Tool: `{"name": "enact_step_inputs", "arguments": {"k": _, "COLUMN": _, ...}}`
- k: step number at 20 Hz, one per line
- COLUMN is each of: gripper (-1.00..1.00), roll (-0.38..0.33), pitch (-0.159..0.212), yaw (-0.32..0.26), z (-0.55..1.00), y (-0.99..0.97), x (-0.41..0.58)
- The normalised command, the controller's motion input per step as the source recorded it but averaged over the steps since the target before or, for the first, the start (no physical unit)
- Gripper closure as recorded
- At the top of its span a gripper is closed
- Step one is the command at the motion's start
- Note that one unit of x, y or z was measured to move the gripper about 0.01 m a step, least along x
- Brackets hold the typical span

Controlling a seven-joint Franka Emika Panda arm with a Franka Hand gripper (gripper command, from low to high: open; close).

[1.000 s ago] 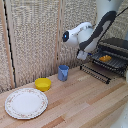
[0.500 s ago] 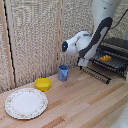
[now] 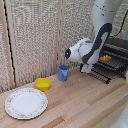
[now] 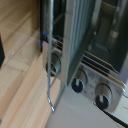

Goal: Kindly employ your clamp to softly take hold of the bread. Delicately rest it on the oven pan, verifying that it is even on the surface. Using your clamp and attentiveness, smoothly glide the pan into the oven and along the appropriate brackets, securing it in position.

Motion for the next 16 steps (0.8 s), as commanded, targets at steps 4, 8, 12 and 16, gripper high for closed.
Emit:
{"name": "enact_step_inputs", "arguments": {"k": 4, "gripper": -1.00, "roll": 0.106, "pitch": 0.013, "yaw": 0.153, "z": 0.00, "y": -0.46, "x": 0.016}}
{"name": "enact_step_inputs", "arguments": {"k": 8, "gripper": -1.00, "roll": 0.088, "pitch": 0.042, "yaw": 0.140, "z": 0.00, "y": -0.39, "x": 0.000}}
{"name": "enact_step_inputs", "arguments": {"k": 12, "gripper": 1.00, "roll": 0.104, "pitch": 0.076, "yaw": 0.107, "z": 0.00, "y": -0.28, "x": 0.040}}
{"name": "enact_step_inputs", "arguments": {"k": 16, "gripper": 1.00, "roll": 0.084, "pitch": 0.058, "yaw": 0.061, "z": 0.00, "y": -0.18, "x": 0.041}}
